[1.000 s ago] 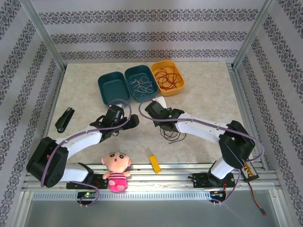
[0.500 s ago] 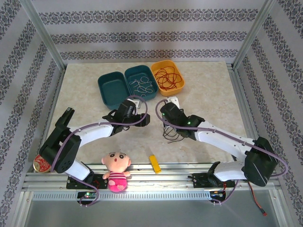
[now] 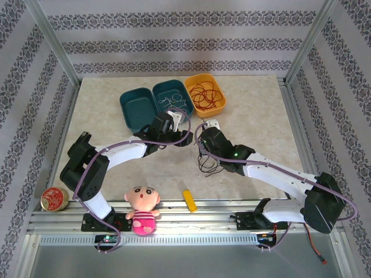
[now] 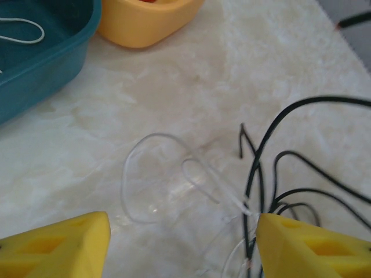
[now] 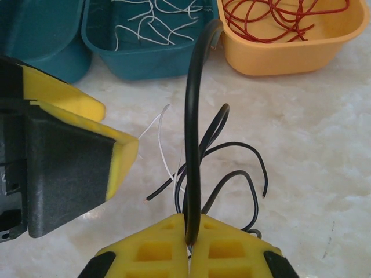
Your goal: Untangle the cables
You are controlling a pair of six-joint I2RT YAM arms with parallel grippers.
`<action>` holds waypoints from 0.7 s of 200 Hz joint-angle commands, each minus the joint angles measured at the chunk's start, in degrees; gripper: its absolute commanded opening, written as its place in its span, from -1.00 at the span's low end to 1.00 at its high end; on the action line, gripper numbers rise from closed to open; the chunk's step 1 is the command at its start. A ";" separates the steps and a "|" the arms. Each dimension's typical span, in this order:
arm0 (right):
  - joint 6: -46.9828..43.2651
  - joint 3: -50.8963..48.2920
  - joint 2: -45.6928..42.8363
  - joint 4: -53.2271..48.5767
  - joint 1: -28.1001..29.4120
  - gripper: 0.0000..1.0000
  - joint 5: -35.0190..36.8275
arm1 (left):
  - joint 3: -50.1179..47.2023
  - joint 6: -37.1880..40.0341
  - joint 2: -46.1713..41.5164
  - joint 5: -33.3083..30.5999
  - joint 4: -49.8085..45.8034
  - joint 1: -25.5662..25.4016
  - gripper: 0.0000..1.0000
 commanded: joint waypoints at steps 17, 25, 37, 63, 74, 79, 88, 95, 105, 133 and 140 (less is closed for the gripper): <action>-0.48 -1.12 -1.26 3.45 -0.36 -1.00 -0.74 | 1.12 -11.17 0.56 1.73 4.28 -0.06 0.24; -0.51 -1.21 -1.34 3.77 -0.30 -1.00 -0.83 | 1.19 -11.95 0.74 1.17 4.05 -0.06 0.21; -0.49 -1.38 -1.39 4.11 -0.36 -1.00 -0.98 | 1.31 -12.76 0.98 0.75 3.95 -0.06 0.16; -0.54 -1.54 -1.35 4.81 -0.36 -1.00 -1.37 | 1.76 -14.51 2.43 1.44 4.79 -0.06 0.12; -0.54 -1.58 -1.23 5.08 -0.36 -1.00 -1.47 | 1.99 -15.27 3.31 2.02 5.63 -0.06 0.09; -0.49 -1.63 -1.30 5.15 -0.34 -1.00 -1.65 | 2.10 -15.58 3.72 2.26 6.09 -0.06 0.08; -0.47 -1.71 -1.34 5.38 -0.33 -1.00 -1.78 | 2.32 -16.09 4.34 2.29 6.68 -0.06 0.07; -0.47 -1.71 -1.35 5.38 -0.35 -1.00 -1.88 | 2.48 -16.36 4.74 2.35 7.22 -0.06 0.04; -0.38 -1.80 -1.48 5.43 -0.40 -1.00 -1.88 | 2.59 -16.63 5.26 2.18 7.67 -0.06 0.03; -0.36 -2.02 -1.76 5.53 -0.35 -1.00 -2.08 | 3.54 -17.09 6.68 2.71 8.15 -0.06 -0.17; -0.37 -2.16 -1.79 5.52 -0.32 -1.00 -1.97 | 3.72 -17.08 6.87 3.00 8.16 -0.06 -0.32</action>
